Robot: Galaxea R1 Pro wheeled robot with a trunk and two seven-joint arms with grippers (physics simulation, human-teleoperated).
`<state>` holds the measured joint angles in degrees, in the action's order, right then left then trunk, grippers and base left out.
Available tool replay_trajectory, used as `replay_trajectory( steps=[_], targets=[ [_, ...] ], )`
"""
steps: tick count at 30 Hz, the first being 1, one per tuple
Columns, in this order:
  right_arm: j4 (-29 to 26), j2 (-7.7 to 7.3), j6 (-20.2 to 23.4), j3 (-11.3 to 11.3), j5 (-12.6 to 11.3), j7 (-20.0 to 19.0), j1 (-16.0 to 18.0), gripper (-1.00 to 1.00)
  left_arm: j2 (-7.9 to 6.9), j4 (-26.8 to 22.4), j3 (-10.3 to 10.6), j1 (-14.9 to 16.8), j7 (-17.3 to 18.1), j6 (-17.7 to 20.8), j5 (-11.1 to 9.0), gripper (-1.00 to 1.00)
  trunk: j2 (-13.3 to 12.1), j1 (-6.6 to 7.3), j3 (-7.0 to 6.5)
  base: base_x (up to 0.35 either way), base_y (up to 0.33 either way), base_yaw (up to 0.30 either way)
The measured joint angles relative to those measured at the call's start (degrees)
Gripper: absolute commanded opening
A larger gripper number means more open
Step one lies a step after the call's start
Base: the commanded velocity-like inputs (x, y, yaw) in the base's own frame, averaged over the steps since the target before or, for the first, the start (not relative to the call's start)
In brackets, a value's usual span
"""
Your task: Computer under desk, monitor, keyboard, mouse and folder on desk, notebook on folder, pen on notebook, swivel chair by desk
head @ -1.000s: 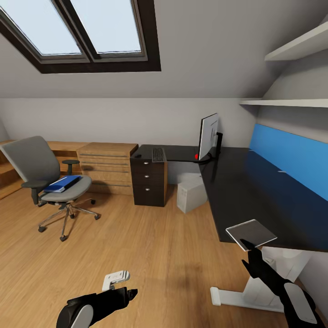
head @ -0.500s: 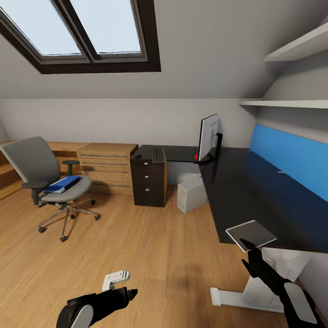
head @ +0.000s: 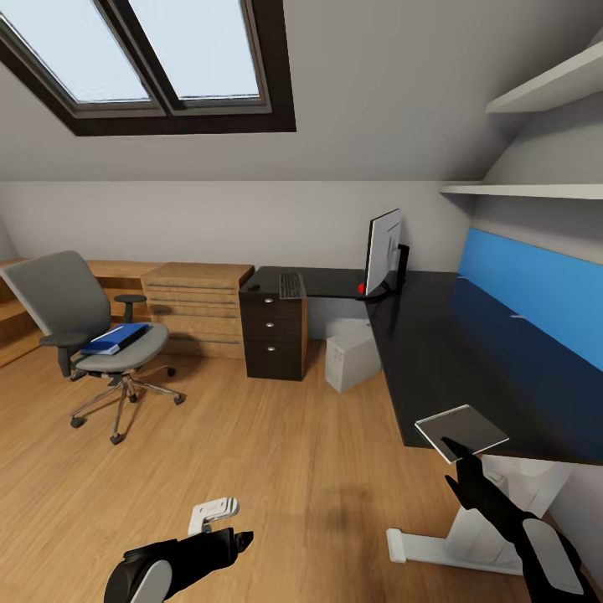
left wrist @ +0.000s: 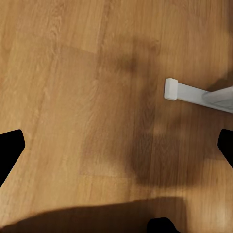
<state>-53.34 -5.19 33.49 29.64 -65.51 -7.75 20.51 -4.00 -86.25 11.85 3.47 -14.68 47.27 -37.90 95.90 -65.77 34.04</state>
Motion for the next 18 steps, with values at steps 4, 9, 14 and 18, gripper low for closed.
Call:
replay_trajectory(
  steps=[4, 9, 14, 18],
  targets=[
    [-0.04, -0.01, 0.0, -0.01, 0.0, -0.03, 0.0, 1.0, 0.0, 0.0, 0.0, 0.0, -0.01, 0.0, 0.0, 1.0, 0.0, 0.0, 0.0, 0.0, 0.0, 0.0],
    [-0.09, -0.01, -0.04, -0.19, 0.0, -0.07, 0.0, 1.0, 0.0, 0.0, 0.0, 0.0, 0.0, 0.0, 0.0, 1.0, 0.0, 0.0, 0.0, 0.0, 0.0, 0.0],
    [-0.1, -0.02, -0.15, -0.25, 0.01, -0.03, 0.0, -1.0, 0.0, 0.0, 0.0, 0.0, -0.01, 0.0, 0.0, 1.0, 0.0, 0.0, 0.0, 0.0, 0.0, 0.0],
    [-0.14, -0.01, -0.14, -0.3, -0.74, -0.06, 0.02, -1.0, 0.0, 0.01, 0.0, 0.0, 0.03, 0.0, 0.0, 1.0, 0.0, 0.0, -0.01, 0.0, 0.0, 0.0]
  ],
)
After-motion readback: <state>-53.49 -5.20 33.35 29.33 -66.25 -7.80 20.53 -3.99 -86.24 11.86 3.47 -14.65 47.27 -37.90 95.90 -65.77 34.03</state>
